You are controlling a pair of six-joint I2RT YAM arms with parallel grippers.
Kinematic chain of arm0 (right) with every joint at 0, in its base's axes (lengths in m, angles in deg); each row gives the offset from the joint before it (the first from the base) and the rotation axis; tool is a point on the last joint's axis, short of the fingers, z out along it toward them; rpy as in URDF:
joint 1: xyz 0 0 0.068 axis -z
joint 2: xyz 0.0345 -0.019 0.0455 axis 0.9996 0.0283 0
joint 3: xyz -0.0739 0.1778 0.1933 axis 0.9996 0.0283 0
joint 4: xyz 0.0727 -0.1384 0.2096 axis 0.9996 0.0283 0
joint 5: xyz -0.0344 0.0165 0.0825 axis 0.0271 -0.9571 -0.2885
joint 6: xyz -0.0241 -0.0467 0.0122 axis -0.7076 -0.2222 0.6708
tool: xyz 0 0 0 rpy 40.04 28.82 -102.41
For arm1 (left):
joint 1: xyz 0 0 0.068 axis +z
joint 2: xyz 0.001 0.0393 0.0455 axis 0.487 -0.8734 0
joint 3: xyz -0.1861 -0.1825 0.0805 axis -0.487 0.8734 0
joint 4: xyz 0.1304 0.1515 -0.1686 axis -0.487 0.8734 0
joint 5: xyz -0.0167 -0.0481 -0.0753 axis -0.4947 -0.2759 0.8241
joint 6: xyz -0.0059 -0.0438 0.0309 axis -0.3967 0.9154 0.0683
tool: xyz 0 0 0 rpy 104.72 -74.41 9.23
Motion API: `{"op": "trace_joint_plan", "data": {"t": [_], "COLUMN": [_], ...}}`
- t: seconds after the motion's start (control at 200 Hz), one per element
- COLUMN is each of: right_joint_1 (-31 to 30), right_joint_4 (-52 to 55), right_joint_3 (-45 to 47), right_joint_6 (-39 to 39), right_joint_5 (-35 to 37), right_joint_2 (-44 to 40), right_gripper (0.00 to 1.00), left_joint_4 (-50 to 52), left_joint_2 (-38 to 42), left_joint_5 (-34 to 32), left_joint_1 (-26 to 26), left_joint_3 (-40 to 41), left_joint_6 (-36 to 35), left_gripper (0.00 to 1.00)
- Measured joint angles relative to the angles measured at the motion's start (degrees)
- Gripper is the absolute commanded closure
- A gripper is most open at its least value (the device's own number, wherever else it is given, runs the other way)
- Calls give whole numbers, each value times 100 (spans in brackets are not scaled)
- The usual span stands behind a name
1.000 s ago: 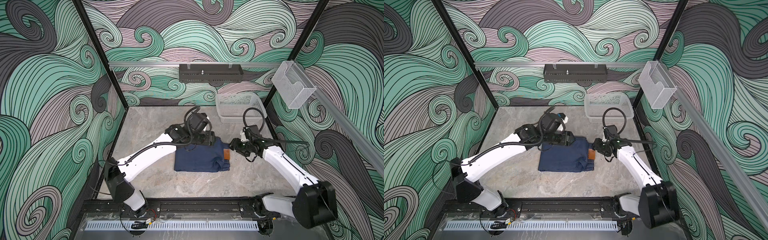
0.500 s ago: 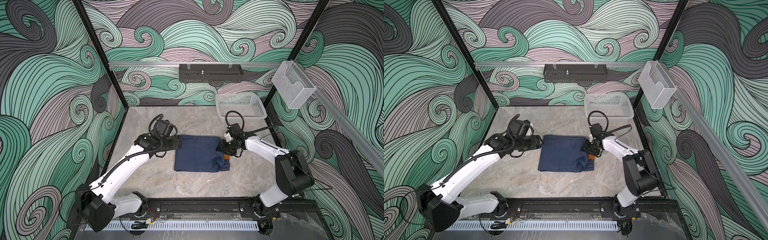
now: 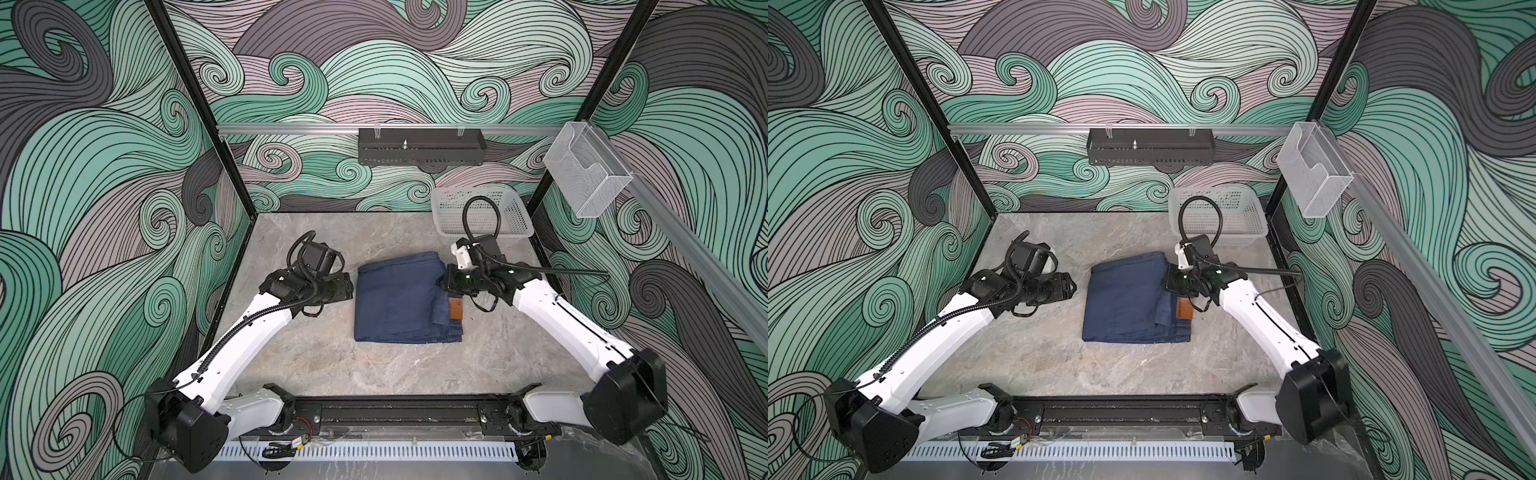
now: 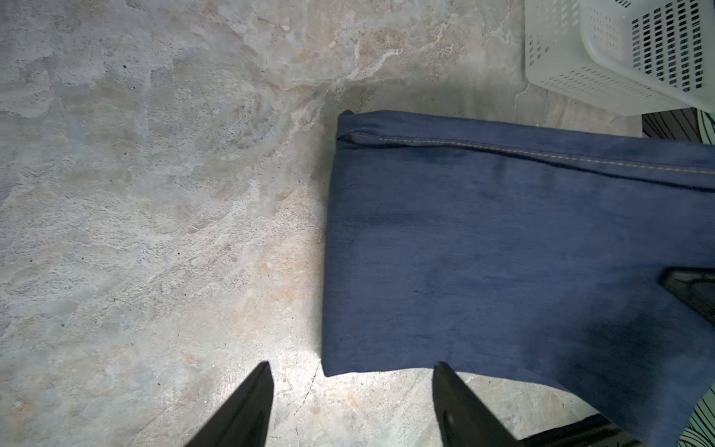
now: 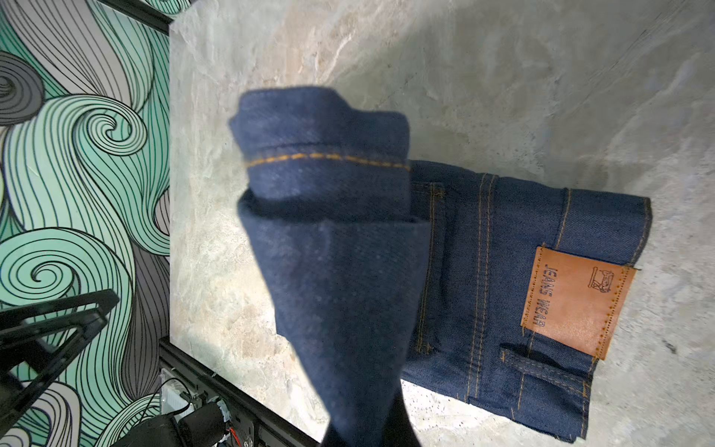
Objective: Fold and stack the trousers
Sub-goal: Smooth out the trousers at the center of the table.
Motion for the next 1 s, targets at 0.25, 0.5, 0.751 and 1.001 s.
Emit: {"op": "trace_joint_plan", "data": {"t": [0.25,0.5,0.751,1.001], "right_joint_1": [743,1349,1172,688], "right_joint_4": [33,-24,568,262], "right_joint_3": [616,1257,1045,1290], "right_joint_6": [-205,-446,-710,-463], "right_joint_5": [11,264,1049,433], "right_joint_2": [212,553,87,-474], "right_gripper": [100,57,59,91], "left_joint_4": [-4,-4,-66,-348], "left_joint_2": [-52,-321,-748,-1303], "left_joint_5": [11,138,695,1329], "left_joint_1": [2,55,55,48], "left_joint_3": [87,127,68,-7], "left_joint_6": [-20,-42,-151,-116], "left_gripper": [32,32,33,34]}}
